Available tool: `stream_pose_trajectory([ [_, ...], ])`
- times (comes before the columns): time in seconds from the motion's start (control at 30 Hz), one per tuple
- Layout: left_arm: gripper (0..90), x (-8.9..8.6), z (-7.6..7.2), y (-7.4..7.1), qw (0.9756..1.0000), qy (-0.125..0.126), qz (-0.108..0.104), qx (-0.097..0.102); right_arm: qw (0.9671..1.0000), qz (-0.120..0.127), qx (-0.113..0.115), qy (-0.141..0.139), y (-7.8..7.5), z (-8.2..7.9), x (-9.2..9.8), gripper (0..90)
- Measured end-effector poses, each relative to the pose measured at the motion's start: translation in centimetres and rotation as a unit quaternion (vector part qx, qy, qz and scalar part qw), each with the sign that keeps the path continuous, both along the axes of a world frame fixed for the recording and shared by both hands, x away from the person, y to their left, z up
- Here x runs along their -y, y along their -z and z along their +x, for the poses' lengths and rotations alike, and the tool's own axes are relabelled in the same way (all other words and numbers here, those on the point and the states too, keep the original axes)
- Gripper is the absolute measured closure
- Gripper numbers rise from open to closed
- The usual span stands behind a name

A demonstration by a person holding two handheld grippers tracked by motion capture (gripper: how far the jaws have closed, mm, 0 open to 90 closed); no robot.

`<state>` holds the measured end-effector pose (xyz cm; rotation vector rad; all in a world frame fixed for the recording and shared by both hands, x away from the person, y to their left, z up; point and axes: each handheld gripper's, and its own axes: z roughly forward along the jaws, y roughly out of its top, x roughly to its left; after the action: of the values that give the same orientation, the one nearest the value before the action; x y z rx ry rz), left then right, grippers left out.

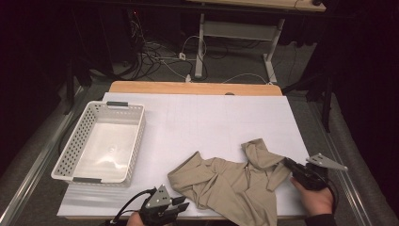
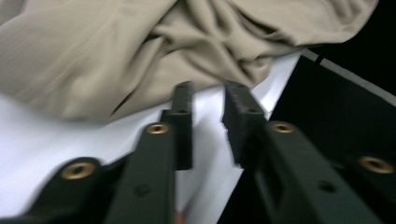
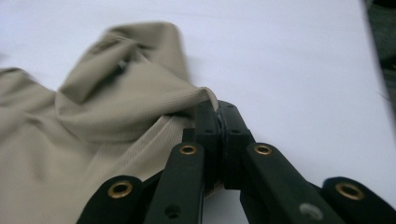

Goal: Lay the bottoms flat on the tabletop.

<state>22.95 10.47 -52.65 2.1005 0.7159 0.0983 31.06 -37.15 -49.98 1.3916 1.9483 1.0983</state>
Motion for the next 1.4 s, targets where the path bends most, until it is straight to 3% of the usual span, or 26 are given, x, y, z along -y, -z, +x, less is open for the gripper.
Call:
stream_pose_trajectory([
  [0.17,46.8,2.2,0.0,-0.7,0.9995,0.008,0.006,0.029,0.9993,0.001,-0.009,0.037,0.6,-2.0,3.1,89.9],
  [0.23,39.4,3.4,0.2,-0.9,0.9992,0.013,0.01,0.037,0.9993,0.009,-0.012,0.035,0.7,-2.5,3.4,89.2],
  [0.33,37.1,5.4,0.9,-1.2,0.9989,0.016,0.014,0.041,0.9997,0.022,0.003,0.014,-0.1,-2.9,2.6,72.8],
  [0.4,33.6,6.5,1.5,-1.3,0.9987,0.015,0.029,0.038,0.9994,0.026,0.021,-0.006,-0.8,-3.1,1.4,64.9],
  [0.47,38.5,7.3,2.3,-0.9,0.9982,0.021,0.053,0.016,0.9988,0.024,0.033,-0.026,-1.6,-3.2,-0.1,63.1],
  [0.5,50.3,7.4,2.6,-0.6,0.9978,0.033,0.057,0.002,0.9984,0.02,0.038,-0.038,-2.0,-3.1,-0.9,63.0],
  [0.57,71.1,7.5,2.4,-0.6,0.9979,0.038,0.053,0.006,0.9969,0.02,0.041,-0.064,-2.4,-2.8,-2.7,63.0],
  [0.63,76.3,7.1,1.9,-0.7,0.9978,0.041,0.05,0.015,0.9947,0.008,0.042,-0.093,-2.6,-2.4,-4.7,63.1],
  [0.77,76.9,5.3,0.3,-0.8,0.999,0.029,0.031,0.016,0.9873,-0.005,0.036,-0.155,-2.4,-1.0,-8.8,64.9],
  [1.0,76.6,2.8,-1.6,-0.4,0.9989,0.0,0.04,0.023,0.9701,-0.013,-0.02,-0.242,-0.4,2.4,-16.2,58.8],
  [1.17,76.4,2.0,-2.0,-0.2,0.9989,-0.012,0.039,0.024,0.951,-0.024,-0.053,-0.304,0.8,3.0,-21.1,55.6],
  [1.2,76.2,1.8,-2.1,-0.1,0.9989,-0.013,0.038,0.023,0.9464,-0.039,-0.063,-0.314,1.1,3.0,-21.9,58.3],
  [1.23,75.8,1.7,-2.1,-0.2,0.999,-0.014,0.036,0.023,0.9427,-0.061,-0.072,-0.32,1.4,3.0,-22.6,66.5],
  [1.27,75.0,1.6,-2.2,-0.2,0.999,-0.014,0.034,0.025,0.9413,-0.087,-0.064,-0.32,1.5,2.8,-23.0,78.7],
  [1.3,74.3,1.5,-2.3,-0.3,0.9989,-0.016,0.034,0.03,0.9406,-0.093,-0.062,-0.321,1.4,2.8,-23.1,87.7],
  [1.4,73.4,0.9,-2.4,-0.7,0.9985,-0.021,0.025,0.043,0.9478,-0.113,-0.051,-0.294,1.2,3.2,-22.1,90.0],
])
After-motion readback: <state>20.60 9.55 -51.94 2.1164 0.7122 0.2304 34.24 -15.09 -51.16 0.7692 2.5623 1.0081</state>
